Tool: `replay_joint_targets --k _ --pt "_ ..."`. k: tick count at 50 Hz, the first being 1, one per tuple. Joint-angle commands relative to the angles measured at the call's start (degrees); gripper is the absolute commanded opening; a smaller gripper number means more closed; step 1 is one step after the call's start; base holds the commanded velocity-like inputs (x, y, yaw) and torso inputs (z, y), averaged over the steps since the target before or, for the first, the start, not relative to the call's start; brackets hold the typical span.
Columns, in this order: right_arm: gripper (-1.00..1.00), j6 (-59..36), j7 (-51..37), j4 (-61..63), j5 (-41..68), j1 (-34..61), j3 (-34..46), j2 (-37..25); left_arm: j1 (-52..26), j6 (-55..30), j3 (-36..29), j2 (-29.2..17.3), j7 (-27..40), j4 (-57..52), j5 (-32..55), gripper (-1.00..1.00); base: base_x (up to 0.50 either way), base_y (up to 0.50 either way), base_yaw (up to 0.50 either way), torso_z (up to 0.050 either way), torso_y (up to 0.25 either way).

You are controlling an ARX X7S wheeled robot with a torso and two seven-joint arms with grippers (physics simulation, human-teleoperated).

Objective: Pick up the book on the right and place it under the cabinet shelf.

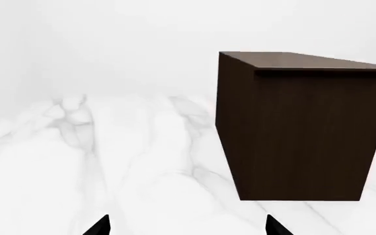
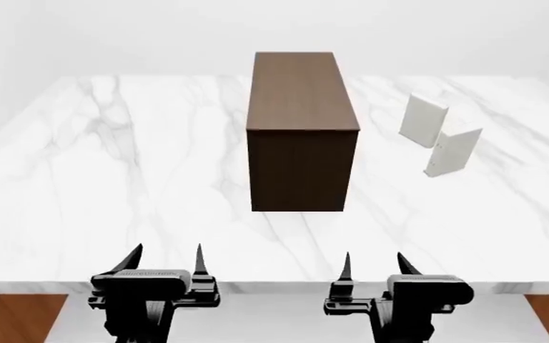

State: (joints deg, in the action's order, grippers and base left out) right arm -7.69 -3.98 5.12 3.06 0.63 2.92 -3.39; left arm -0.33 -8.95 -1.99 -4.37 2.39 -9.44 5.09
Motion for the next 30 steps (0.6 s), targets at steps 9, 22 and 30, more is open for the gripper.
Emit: replay_joint_targets --k 9,22,30 --pt "1.00 -37.6 -2.0 27.9 5.2 11.3 -2.9 -7.1 -16.8 -38.8 4.3 -8.8 1.1 -26.4 9.1 1.00 0.00 0.00 0.00 0.050 0.000" --pt "1.00 -62.8 0.0 34.8 9.6 30.2 -6.8 -12.4 -45.1 -63.3 6.4 -13.3 0.0 -23.8 15.2 1.00 0.00 0.00 0.00 0.050 0.000" --pt "1.00 -72.4 1.5 30.3 10.8 43.9 -5.8 -16.2 -56.2 -63.3 2.8 -14.4 -1.1 -13.0 14.3 1.00 0.00 0.00 0.00 0.050 0.000"
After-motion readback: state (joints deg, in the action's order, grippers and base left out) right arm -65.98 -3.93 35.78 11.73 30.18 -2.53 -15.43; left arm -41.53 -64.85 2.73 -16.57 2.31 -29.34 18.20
